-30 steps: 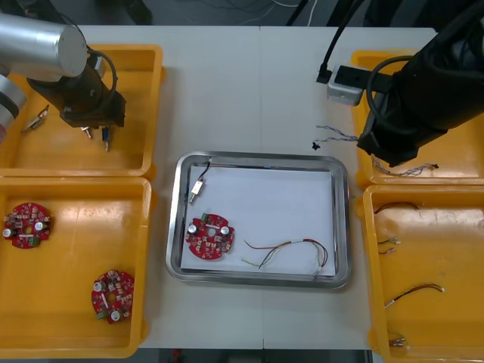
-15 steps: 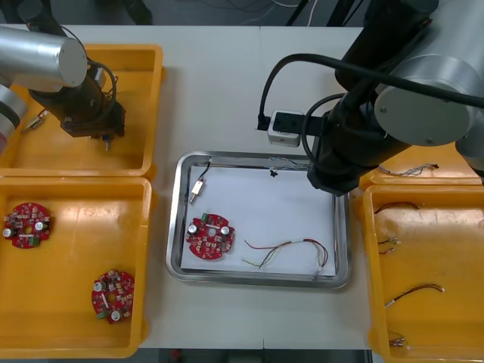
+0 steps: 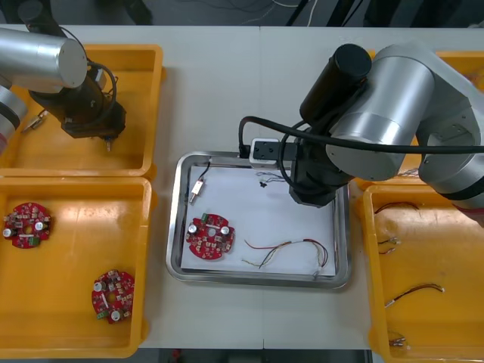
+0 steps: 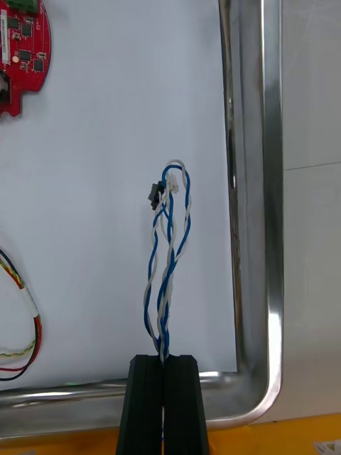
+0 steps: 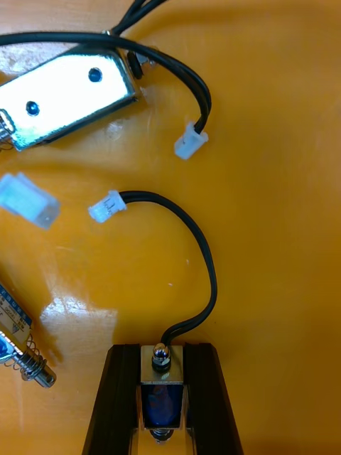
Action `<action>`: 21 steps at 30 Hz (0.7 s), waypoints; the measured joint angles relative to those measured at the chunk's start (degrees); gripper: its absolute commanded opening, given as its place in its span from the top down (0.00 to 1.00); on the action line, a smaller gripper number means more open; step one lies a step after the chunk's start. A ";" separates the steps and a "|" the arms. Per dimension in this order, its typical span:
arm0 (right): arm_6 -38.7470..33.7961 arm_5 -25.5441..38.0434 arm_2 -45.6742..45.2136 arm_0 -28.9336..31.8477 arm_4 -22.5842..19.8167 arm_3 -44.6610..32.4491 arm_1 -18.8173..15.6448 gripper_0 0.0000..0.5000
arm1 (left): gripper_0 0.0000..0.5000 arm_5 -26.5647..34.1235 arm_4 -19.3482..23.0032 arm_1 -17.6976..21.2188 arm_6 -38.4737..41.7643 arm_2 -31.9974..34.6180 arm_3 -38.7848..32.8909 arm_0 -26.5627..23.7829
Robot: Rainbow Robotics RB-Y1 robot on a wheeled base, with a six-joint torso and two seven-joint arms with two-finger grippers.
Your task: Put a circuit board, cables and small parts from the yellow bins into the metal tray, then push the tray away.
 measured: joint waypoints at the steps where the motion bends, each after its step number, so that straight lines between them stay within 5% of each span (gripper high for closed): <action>1: 0.41 -0.84 0.56 0.00 0.00 0.82 0.04 1.00 | 1.00 -0.01 0.04 0.00 0.00 0.00 0.00 0.00; 21: 2.91 -11.27 7.15 0.07 1.72 11.96 0.56 1.00 | 1.00 2.26 0.35 0.12 0.00 0.00 -3.66 0.03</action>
